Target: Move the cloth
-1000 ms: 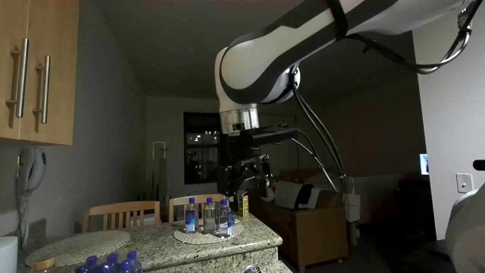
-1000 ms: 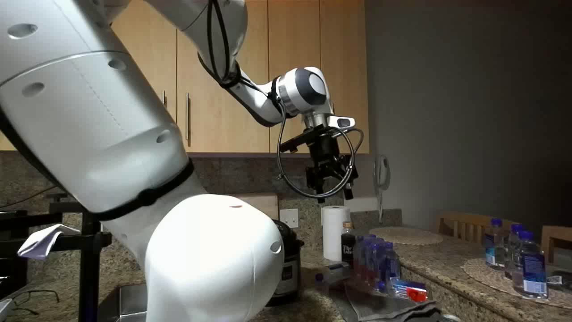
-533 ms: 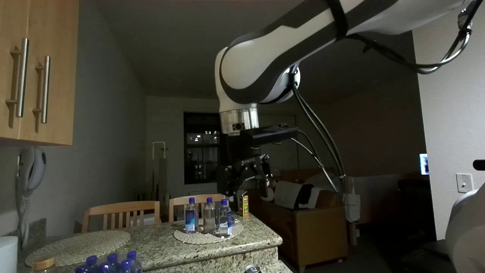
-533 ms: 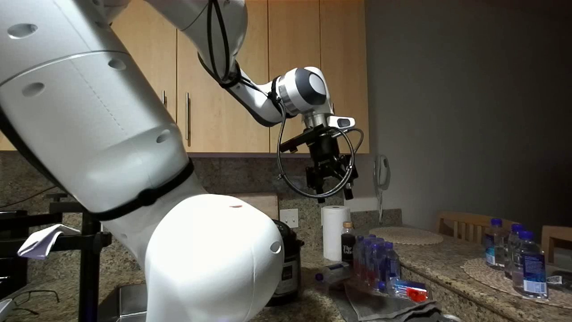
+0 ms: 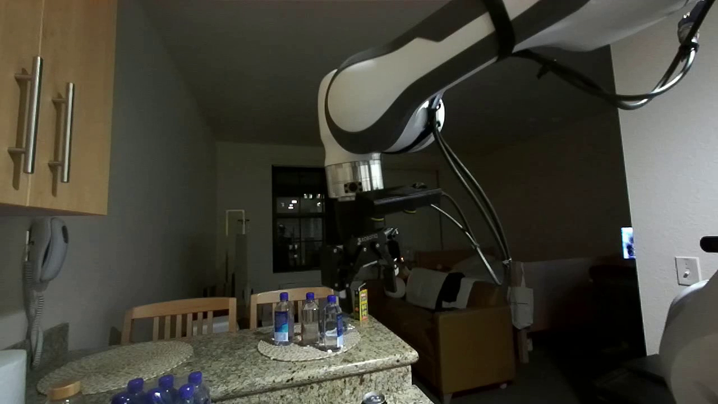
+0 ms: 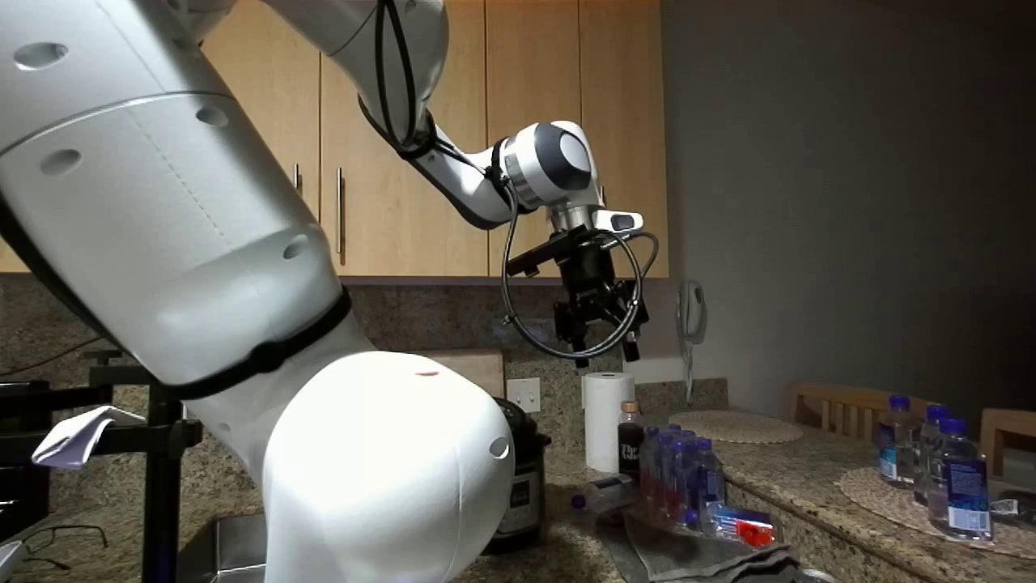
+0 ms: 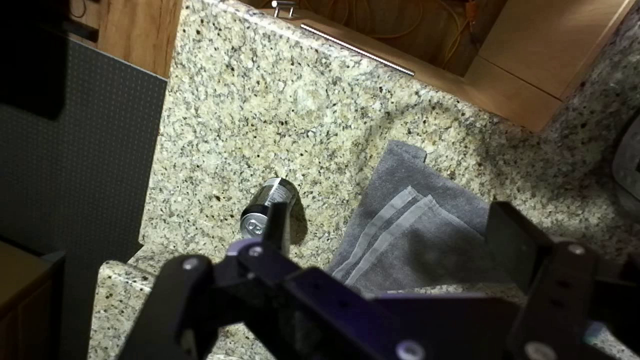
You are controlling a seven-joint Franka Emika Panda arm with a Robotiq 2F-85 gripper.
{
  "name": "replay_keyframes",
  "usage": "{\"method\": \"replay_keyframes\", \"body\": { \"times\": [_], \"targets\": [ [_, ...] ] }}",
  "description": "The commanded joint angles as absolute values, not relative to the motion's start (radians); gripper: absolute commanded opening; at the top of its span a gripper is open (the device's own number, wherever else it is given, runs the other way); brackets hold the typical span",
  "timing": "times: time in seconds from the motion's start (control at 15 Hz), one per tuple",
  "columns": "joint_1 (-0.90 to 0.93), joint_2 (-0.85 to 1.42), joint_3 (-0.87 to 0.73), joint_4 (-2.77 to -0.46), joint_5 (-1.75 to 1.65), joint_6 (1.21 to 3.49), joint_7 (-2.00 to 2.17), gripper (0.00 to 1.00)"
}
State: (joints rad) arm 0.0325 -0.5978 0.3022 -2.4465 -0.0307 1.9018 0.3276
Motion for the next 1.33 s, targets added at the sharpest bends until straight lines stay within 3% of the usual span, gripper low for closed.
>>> {"method": "replay_keyframes", "body": {
  "times": [0.0,0.73,1.27],
  "targets": [
    [0.057,-0.593,0.282,-2.444,-0.044,1.899,0.340,1.00],
    [0.019,-0.107,0.261,-2.281,-0.180,2.294,0.380,1.00],
    [0.088,0.226,0.147,-2.056,-0.021,2.212,0.407,1.00]
  ]
}}
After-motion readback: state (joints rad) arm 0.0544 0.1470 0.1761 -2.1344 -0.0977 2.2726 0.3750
